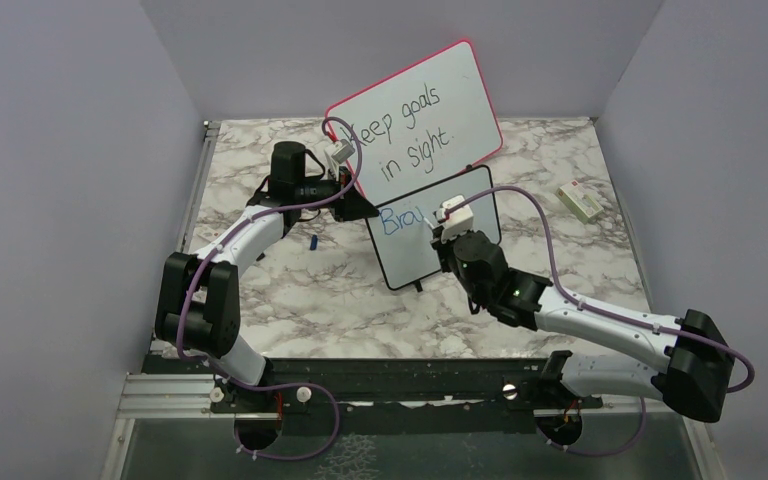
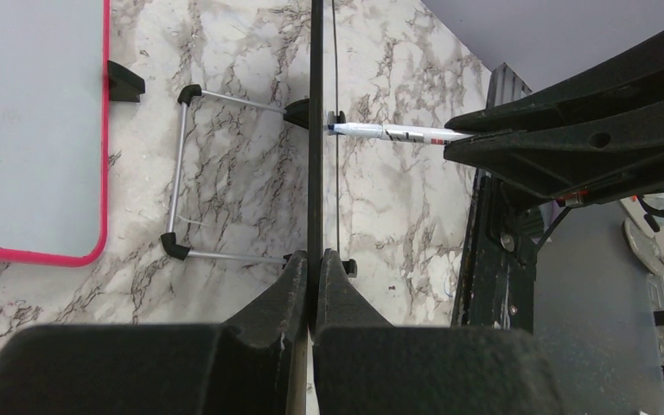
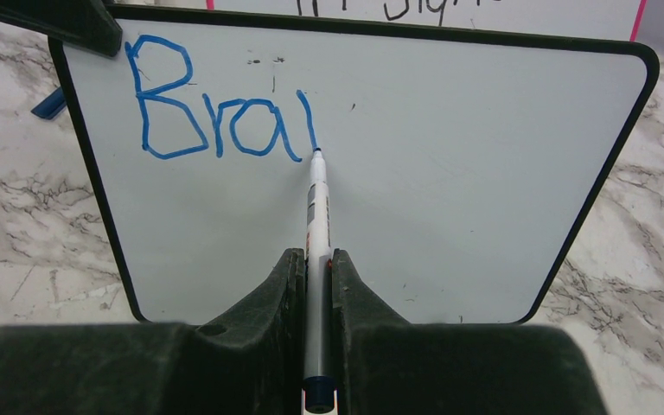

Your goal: Write a sentence on the whiteboard

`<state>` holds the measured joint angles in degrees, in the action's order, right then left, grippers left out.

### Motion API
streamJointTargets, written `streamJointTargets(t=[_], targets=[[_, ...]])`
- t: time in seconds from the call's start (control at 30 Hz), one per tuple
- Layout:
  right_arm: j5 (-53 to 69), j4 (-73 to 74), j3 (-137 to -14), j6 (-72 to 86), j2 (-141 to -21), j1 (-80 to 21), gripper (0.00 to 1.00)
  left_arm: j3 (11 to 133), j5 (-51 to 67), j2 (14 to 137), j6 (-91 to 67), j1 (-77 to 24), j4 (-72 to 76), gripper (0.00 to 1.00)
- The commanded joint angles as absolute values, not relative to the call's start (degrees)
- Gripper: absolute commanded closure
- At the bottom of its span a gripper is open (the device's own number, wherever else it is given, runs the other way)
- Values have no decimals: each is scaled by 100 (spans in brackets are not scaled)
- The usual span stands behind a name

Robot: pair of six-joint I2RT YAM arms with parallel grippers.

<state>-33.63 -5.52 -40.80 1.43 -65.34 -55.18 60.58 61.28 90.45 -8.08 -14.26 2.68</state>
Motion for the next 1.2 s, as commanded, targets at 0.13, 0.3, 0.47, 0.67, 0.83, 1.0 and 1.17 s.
streamJointTargets(t=[0.13,0.3,0.47,0.67,0.83,1.0,1.17], targets=[[-3525,-897,-4206,-189,-6600,-5363,99,6021,6312,9159,-677,-1468,9,100],[-3464,-1020,-4296,-258,-6671,-5303,99,6021,6327,9159,-678,-1468,9,100],[-3411,-1136,-4382,-340,-6749,-5240,99,6021,6336,9159,-679,-1468,9,100],[-3361,-1210,-4454,-395,-6751,-5189,99,6021,6324,9159,-676,-1468,9,100],[-3208,-1032,-4429,-292,-6609,-5194,99,6038,6266,9158,-673,-1468,-114,100],[-3016,-737,-4309,-136,-6237,-5193,99,6037,6205,9162,-675,-1468,-126,100],[-2977,-464,-4225,-47,-6095,-5181,99,6045,6197,9167,-677,-1468,-130,100]])
